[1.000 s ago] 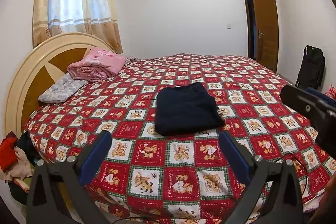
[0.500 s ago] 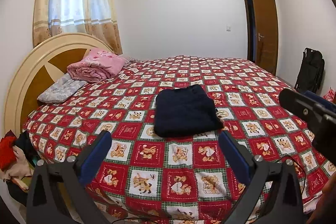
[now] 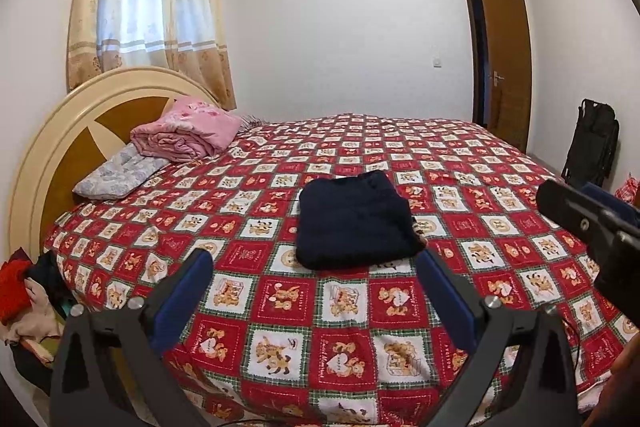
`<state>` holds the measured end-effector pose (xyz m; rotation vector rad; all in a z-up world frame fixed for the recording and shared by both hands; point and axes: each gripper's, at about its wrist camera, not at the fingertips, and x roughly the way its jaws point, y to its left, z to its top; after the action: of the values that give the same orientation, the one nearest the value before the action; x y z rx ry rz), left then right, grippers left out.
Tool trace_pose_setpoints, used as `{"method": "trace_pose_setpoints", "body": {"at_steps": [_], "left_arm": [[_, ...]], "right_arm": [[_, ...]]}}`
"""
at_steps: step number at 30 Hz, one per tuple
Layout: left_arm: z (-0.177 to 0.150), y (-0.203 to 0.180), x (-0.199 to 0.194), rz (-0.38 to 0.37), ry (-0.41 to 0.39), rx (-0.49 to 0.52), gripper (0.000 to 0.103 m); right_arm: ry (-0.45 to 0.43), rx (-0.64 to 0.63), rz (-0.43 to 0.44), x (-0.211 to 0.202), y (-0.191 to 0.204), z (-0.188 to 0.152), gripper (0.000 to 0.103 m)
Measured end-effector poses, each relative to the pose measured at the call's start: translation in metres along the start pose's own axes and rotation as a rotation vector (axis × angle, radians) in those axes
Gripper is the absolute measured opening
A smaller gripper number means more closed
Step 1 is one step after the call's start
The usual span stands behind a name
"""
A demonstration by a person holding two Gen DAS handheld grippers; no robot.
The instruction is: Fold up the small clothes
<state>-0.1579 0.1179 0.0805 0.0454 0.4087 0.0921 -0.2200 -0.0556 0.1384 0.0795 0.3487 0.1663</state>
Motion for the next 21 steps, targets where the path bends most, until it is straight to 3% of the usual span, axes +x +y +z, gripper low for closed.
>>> {"method": "trace_pose_setpoints", "body": {"at_steps": [21], "left_arm": [[0.0080, 0.0080, -0.0099, 0.021, -0.032, -0.049, 0.103]], "right_arm": [[-0.002, -0.006, -0.007, -0.0007, 0.0019, 0.0000, 0.067]]}}
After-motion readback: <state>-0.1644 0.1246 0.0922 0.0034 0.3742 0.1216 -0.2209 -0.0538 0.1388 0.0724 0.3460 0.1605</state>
